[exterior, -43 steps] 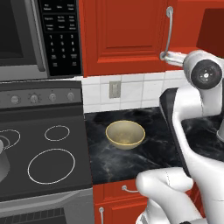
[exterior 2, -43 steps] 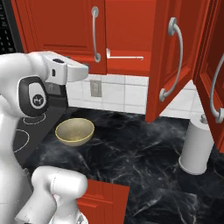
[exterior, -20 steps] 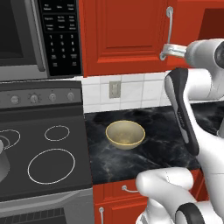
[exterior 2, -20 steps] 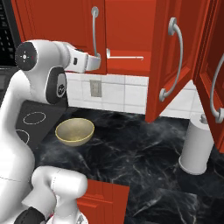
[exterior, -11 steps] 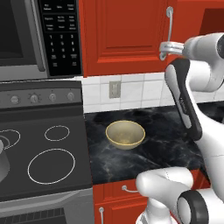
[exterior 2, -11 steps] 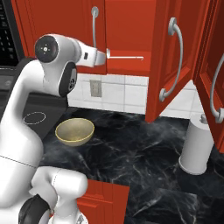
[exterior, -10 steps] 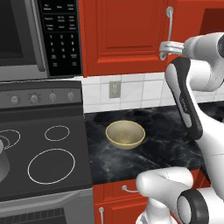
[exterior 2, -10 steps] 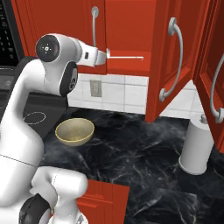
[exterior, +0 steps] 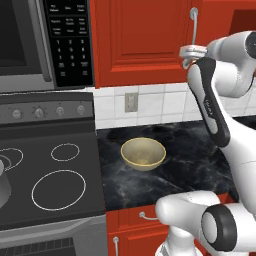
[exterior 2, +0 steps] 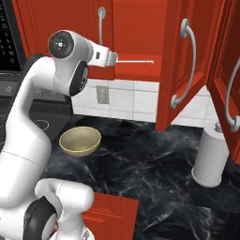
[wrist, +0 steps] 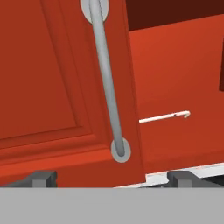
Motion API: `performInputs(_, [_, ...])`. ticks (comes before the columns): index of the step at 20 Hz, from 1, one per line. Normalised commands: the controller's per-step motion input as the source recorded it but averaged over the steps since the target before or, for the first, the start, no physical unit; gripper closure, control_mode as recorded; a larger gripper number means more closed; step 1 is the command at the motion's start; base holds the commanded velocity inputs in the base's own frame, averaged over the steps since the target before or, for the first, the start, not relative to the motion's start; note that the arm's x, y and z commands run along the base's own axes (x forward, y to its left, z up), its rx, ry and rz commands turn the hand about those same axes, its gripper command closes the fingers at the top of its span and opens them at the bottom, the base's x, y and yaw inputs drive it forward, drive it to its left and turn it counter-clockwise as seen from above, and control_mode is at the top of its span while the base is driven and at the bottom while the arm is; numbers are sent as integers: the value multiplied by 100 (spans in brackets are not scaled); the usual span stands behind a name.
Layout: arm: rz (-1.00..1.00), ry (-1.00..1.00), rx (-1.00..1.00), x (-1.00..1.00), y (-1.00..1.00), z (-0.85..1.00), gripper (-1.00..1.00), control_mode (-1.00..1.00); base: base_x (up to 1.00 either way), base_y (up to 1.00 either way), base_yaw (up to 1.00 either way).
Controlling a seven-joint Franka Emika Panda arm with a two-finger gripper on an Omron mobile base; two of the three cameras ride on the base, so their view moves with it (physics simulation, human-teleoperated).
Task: Open the cabinet and move the ladle to the pot. Then close the cabinet.
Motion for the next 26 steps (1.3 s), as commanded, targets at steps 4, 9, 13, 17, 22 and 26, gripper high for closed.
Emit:
performInputs(4, [0, 12, 3, 34, 8, 0, -100, -100, 0, 0, 0])
performInputs(9, [0, 11, 3, 36, 1, 0, -100, -100, 0, 0, 0])
performInputs(13, [0, 6, 1, 30, 0, 0, -100, -100, 0, 0, 0])
performInputs(17, [1, 4, 0, 25, 0, 0, -100, -100, 0, 0, 0])
performInputs(22, [3, 1, 1, 14, 0, 0, -100, -100, 0, 0, 0])
performInputs(26, [7, 0, 4, 16, 0, 0, -100, -100, 0, 0, 0])
